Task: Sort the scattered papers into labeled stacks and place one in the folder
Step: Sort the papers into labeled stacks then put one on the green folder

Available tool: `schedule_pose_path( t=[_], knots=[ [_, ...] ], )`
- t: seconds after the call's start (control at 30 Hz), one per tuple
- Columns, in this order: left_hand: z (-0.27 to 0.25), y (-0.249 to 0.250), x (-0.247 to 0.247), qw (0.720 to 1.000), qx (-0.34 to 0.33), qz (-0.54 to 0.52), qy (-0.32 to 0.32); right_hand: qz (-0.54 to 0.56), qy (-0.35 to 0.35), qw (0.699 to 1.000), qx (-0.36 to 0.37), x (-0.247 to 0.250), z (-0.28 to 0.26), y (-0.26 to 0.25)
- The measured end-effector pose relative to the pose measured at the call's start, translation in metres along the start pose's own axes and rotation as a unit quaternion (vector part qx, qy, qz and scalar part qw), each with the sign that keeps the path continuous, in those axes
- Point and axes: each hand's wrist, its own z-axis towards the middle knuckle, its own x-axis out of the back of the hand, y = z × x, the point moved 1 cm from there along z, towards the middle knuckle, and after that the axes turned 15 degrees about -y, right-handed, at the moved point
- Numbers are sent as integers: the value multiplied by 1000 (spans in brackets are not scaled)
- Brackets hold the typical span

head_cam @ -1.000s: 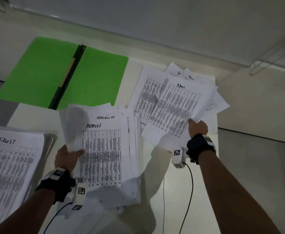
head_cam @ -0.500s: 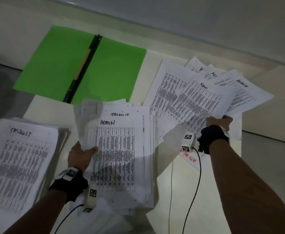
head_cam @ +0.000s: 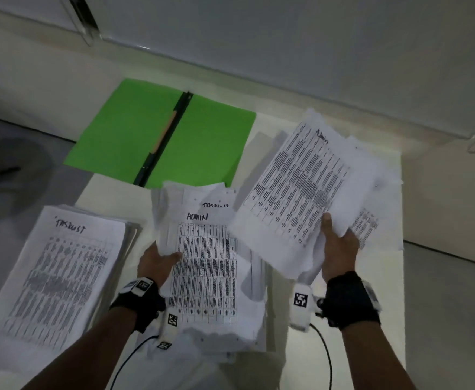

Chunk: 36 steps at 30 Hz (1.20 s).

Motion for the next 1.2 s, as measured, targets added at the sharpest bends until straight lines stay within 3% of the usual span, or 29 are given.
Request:
schedule_pose_path(
  t=[0.1,0.2,0.43,0.47,0.63,0.77,0.87,0.93,1.1,1.2],
  knots=[
    [1,1,3,1000,-3,-15,-15,-107,-66,989,-74,-14,-29,42],
    [0,4,7,999,4,-27,-35,-219,-142,958,-119,-29,-56,74],
    [-1,11,7,998,11,-55,-33,-442,-281,835,-167,-56,-71,101],
    [1,10,7,999,13,-27,-34,-455,-271,833,-159,-57,-66,97],
    [13,0,3,998,42,33,-15,-409,-103,890,-172,-10,-7,74],
    [12,4,-1,998,49,42,-7,-403,85,873,-262,48,30,60],
    [12,5,-3,998,47,38,-3,-399,91,845,-344,76,48,59],
    [12,3,-3,998,48,36,-1,-415,80,832,-358,81,55,62],
    [11,2,-2,997,50,51,7,-302,133,902,-280,73,68,59],
    [9,5,-2,996,56,62,11,-302,147,917,-216,57,75,56]
  ],
)
